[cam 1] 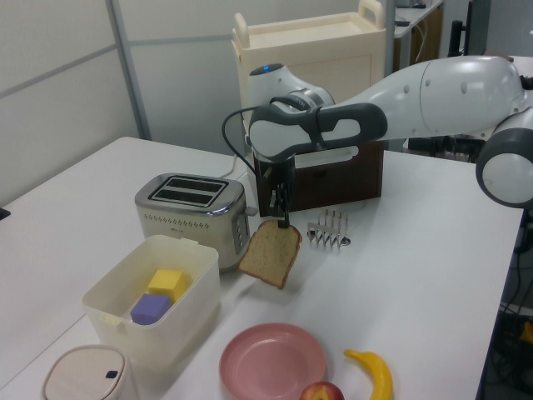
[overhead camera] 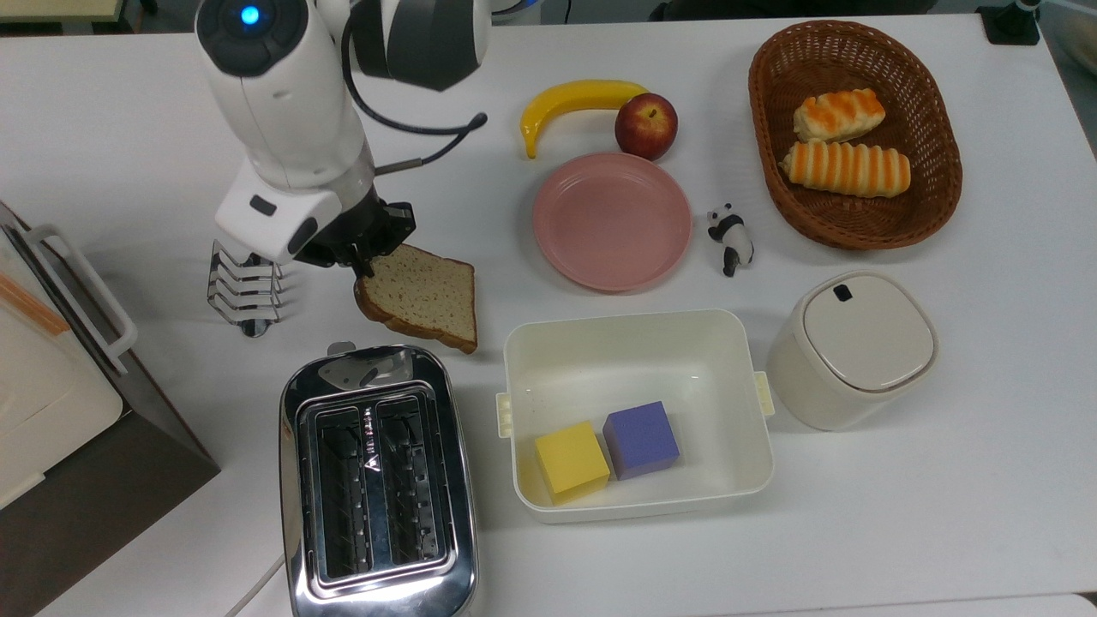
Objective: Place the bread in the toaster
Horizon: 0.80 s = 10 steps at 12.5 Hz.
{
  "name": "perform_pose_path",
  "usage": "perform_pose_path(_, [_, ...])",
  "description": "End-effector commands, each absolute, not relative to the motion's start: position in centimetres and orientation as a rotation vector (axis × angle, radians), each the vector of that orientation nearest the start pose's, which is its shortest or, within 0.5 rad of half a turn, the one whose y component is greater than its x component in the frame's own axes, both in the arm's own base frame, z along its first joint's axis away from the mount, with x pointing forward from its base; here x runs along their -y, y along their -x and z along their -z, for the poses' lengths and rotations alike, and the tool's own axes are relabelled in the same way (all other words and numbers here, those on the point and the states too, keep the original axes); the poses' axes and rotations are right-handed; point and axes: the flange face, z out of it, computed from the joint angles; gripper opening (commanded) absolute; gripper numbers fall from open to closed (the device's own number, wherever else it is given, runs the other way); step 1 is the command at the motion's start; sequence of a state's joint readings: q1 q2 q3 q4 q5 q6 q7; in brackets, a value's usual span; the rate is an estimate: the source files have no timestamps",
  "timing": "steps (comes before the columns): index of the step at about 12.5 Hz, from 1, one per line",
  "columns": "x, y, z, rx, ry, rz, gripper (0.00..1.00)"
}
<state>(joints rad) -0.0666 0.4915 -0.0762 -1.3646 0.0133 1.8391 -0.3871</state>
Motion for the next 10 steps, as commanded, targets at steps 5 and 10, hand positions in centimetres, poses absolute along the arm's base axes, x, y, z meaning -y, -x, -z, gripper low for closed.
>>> perform_pose_path(5, [8.8, -67.8, -52.2, 0.391, 3.165, 0.15, 0.0])
perform_pose_path(10, [9.1, -66.6, -57.3, 0.392, 3.195, 0.211, 0.0])
